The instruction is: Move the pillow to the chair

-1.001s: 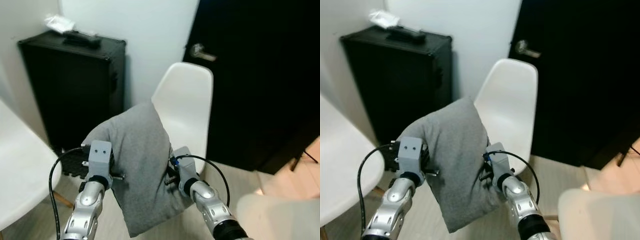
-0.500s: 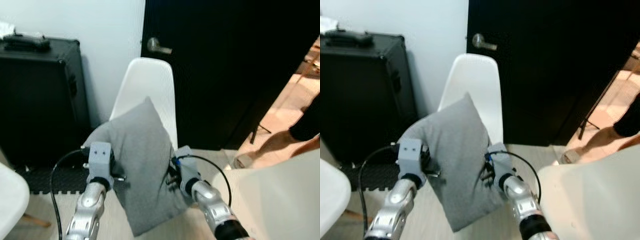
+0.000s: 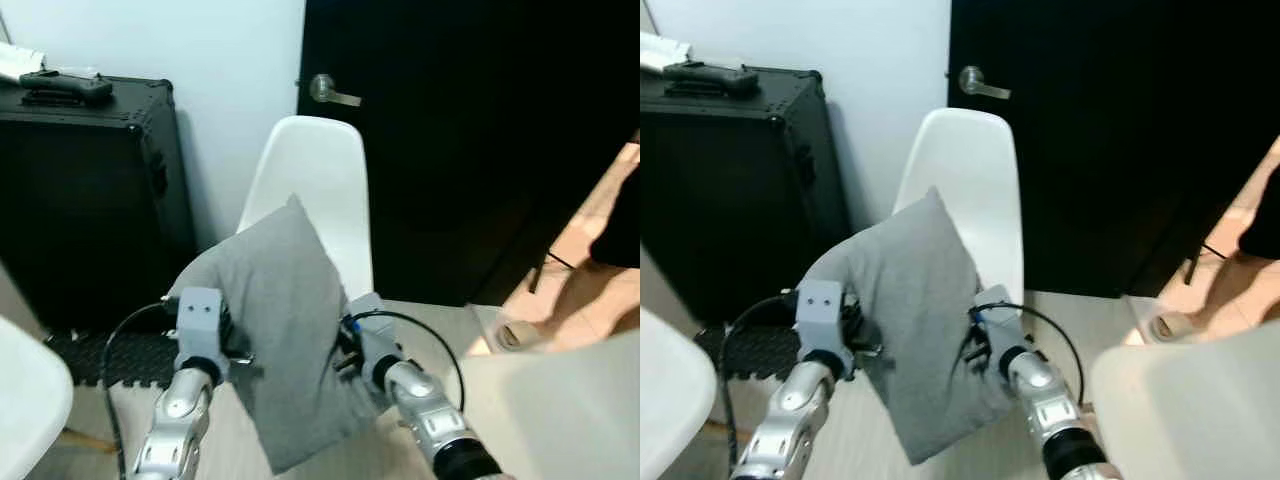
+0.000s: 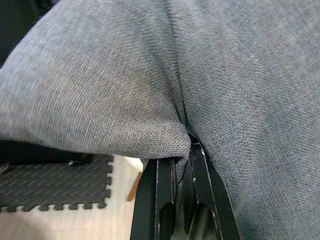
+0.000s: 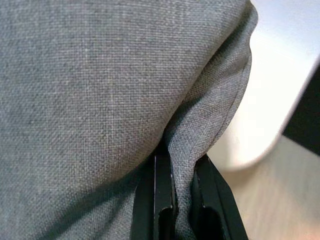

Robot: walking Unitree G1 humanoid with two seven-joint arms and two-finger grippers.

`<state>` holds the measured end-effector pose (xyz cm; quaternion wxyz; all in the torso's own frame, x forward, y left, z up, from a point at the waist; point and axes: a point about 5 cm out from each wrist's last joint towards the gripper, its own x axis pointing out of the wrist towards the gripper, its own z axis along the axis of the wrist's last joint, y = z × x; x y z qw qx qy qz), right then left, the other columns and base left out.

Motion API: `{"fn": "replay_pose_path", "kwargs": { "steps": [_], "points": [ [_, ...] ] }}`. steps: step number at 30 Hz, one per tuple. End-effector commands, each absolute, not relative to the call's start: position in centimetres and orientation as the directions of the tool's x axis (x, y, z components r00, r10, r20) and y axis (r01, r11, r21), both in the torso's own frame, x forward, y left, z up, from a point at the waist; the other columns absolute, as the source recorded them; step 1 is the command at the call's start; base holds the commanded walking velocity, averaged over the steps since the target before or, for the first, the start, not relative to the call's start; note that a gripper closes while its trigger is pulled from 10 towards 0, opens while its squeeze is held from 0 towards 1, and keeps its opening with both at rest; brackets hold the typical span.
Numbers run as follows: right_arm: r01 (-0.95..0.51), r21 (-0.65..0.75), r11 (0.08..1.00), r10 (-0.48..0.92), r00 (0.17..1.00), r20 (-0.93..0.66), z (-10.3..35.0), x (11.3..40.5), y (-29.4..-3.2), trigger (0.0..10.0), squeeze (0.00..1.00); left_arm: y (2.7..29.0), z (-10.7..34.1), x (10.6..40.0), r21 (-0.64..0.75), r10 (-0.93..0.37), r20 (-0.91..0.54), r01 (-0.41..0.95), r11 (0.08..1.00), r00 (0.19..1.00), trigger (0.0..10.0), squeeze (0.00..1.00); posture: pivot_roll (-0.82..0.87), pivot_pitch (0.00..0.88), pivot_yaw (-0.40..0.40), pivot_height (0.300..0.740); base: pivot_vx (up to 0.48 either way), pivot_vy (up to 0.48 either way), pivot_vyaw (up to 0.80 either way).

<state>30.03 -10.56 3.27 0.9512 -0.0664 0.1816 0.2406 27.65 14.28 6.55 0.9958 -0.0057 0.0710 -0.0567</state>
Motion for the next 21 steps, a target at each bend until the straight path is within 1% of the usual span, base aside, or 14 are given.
{"fn": "replay_pose_path", "kwargs": {
  "steps": [1, 5, 15, 21],
  "points": [
    [-0.545, -0.044, 0.837, 0.514, 0.811, -0.278, 4.97, 30.59, -8.11, 10.0, 0.00, 12.74, 6.56, 27.51, -0.027, -0.197, -0.140, 0.195, 0.980, 0.970, 10.0, 0.00, 0.08, 0.000, -0.102, 0.740, 0.416, 0.000, 0.00],
    [-0.535, -0.038, 0.844, 0.503, 0.814, -0.290, 4.86, 30.66, -8.19, 10.0, 0.00, 12.78, 6.55, 27.47, -0.028, -0.198, -0.141, 0.196, 0.980, 0.970, 10.0, 0.00, 0.08, 0.000, -0.103, 0.740, 0.409, 0.000, 0.00],
    [-0.513, -0.019, 0.858, 0.485, 0.823, -0.294, 4.74, 30.74, -8.59, 10.0, 0.00, 12.84, 6.49, 27.39, -0.025, -0.203, -0.143, 0.201, 0.979, 0.969, 10.0, 0.00, 0.08, 0.000, -0.100, 0.740, 0.402, 0.000, -0.80],
    [-0.508, -0.031, 0.861, 0.478, 0.829, -0.291, 4.76, 30.81, -8.61, 10.0, 0.00, 12.87, 6.46, 27.38, -0.025, -0.198, -0.148, 0.197, 0.980, 0.969, 10.0, 0.00, 0.08, 0.000, -0.102, 0.740, 0.366, 0.000, 0.00]
  ]
}}
